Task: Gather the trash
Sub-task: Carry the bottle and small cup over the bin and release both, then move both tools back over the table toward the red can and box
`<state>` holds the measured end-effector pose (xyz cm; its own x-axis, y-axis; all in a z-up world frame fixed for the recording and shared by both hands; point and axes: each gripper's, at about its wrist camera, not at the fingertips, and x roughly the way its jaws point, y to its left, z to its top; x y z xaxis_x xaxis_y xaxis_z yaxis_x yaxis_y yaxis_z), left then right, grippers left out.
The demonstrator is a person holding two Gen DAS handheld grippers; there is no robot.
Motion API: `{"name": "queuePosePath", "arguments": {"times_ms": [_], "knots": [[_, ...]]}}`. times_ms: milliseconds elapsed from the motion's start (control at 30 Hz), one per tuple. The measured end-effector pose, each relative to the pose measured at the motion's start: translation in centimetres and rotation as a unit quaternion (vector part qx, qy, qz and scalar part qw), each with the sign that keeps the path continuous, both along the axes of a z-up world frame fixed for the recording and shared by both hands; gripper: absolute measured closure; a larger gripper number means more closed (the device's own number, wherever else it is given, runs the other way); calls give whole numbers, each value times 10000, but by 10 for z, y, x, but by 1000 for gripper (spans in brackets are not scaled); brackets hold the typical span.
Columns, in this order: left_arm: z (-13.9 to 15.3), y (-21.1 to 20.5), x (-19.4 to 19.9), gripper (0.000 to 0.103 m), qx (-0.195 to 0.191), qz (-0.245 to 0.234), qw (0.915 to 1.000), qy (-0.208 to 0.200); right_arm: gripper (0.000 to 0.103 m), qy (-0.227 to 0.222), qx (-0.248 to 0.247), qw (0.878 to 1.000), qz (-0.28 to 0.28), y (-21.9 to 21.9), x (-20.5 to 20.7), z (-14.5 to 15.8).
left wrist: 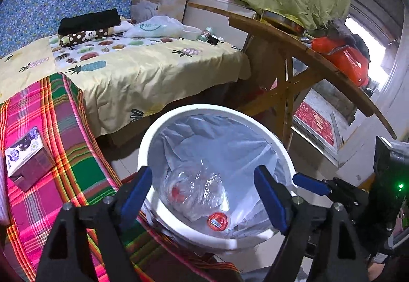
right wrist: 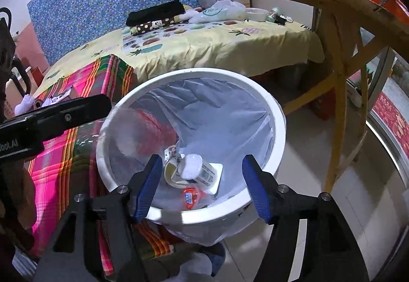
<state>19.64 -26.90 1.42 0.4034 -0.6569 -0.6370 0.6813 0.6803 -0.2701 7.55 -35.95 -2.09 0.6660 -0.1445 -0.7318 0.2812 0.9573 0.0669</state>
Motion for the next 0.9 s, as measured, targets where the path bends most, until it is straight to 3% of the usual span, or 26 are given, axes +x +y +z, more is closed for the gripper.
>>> {"name": "queuePosePath", "arguments": {"times_ms": [200, 467, 667, 900], "knots": [[8, 23, -6, 19, -85, 238, 9996, -126, 37, -127, -95, 9999, 1, 4, -4, 9], [11, 88, -31, 19, 70, 978, 9948, -270, 37, -292, -250, 9992, 110, 31, -8, 23], [7, 141, -60, 20, 166, 1497, 9877, -429, 37, -354, -174, 9981, 466, 65, -7, 27], [3, 190, -86, 28, 196, 2037, 9774, -527, 37, -375, -247, 9939, 1006, 102, -8, 28]]}}
